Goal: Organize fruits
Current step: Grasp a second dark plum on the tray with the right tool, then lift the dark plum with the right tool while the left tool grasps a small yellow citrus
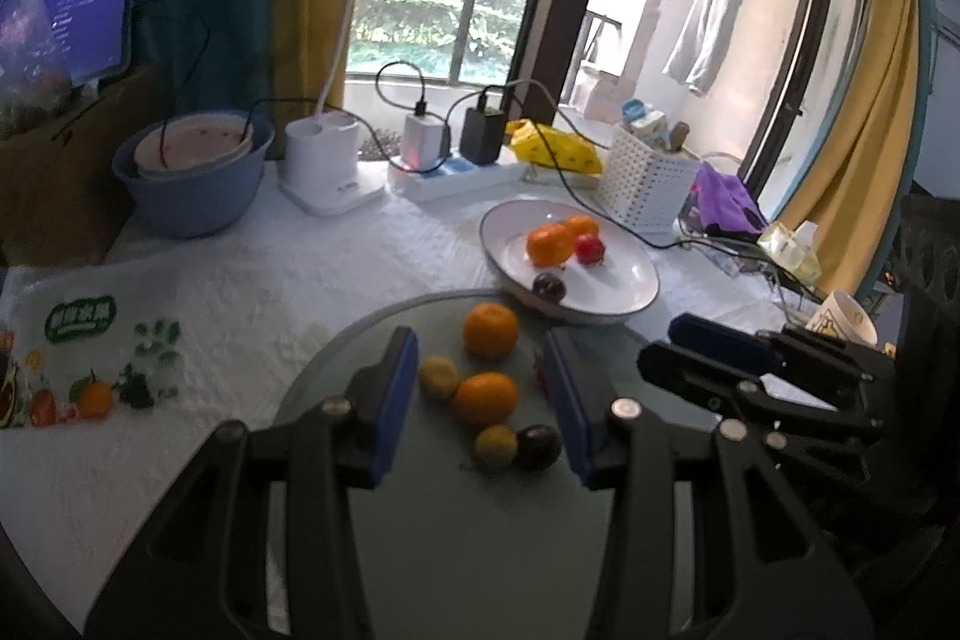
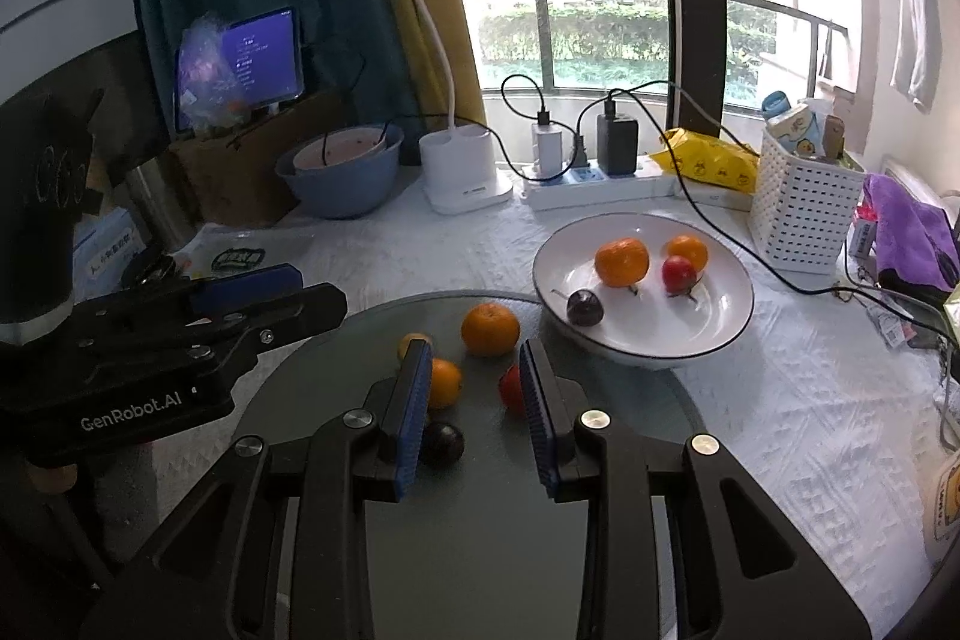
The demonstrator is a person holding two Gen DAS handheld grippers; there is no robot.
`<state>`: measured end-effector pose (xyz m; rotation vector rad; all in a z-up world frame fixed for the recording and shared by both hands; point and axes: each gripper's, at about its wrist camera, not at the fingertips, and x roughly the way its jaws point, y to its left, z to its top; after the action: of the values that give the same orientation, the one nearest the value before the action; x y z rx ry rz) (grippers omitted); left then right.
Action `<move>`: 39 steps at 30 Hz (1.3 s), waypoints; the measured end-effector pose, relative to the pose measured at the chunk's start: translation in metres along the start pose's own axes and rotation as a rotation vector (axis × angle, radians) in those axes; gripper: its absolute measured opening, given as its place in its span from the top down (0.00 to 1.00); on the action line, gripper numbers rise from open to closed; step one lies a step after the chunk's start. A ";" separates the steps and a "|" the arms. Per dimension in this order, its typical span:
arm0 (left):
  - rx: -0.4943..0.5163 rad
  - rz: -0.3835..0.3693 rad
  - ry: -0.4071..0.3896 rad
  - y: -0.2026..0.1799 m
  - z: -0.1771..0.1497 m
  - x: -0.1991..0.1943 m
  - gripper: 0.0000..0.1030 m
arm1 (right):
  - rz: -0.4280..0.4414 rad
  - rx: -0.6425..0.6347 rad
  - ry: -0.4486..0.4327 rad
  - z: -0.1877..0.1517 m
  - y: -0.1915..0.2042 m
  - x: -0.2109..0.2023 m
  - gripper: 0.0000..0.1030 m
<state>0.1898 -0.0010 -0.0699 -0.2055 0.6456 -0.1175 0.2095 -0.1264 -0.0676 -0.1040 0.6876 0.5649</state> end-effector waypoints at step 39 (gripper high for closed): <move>-0.084 0.059 0.145 0.037 -0.043 0.034 0.56 | 0.037 -0.045 0.229 -0.041 0.016 0.071 0.71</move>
<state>0.1920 0.0228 -0.1319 -0.2603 0.8013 -0.0483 0.2224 -0.0915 -0.1419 -0.2009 0.9008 0.6096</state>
